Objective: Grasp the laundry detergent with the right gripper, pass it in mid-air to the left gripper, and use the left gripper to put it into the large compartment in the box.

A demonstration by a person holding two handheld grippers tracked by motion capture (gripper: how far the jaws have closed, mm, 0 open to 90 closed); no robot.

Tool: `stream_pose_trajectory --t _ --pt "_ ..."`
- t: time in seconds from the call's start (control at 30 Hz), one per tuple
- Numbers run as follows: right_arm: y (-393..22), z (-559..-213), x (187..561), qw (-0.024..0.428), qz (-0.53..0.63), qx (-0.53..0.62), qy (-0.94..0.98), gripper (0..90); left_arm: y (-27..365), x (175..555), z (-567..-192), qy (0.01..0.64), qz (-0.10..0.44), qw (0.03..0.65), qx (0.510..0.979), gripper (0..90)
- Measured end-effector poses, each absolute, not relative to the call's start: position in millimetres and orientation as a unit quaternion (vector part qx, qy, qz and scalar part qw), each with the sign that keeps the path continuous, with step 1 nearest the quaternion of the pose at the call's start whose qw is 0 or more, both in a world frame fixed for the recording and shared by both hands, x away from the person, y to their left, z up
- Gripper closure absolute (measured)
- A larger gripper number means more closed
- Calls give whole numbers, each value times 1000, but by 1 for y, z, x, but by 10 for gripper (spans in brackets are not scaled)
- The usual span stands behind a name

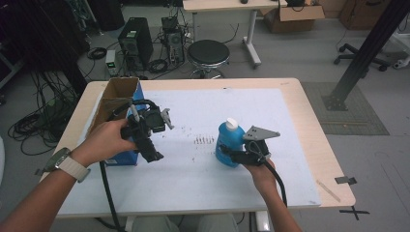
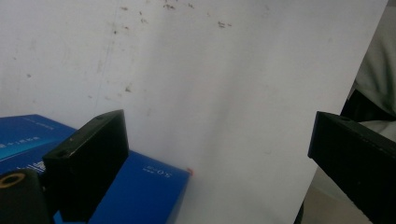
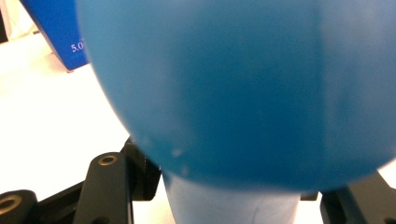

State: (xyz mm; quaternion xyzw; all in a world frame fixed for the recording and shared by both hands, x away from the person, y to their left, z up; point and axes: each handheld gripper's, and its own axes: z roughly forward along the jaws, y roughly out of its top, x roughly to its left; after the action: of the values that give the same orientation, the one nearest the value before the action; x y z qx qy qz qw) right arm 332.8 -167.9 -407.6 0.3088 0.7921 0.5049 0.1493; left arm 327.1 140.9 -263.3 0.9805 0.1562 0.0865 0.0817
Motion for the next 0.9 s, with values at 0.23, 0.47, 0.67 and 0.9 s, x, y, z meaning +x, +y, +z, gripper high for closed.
stream_pose_trajectory --t 0.23,0.47,0.67,0.9 --pt "-169 -407 333 148 504 305 794 429 143 328 -264 161 85 85 980 57" --pt "-169 -406 334 146 503 303 796 435 143 327 -263 161 85 86 980 57" --pt "-170 -397 334 143 504 291 800 436 144 327 -259 159 86 90 979 57" --pt "-174 -383 332 129 504 270 810 435 141 326 -251 157 89 94 979 57"
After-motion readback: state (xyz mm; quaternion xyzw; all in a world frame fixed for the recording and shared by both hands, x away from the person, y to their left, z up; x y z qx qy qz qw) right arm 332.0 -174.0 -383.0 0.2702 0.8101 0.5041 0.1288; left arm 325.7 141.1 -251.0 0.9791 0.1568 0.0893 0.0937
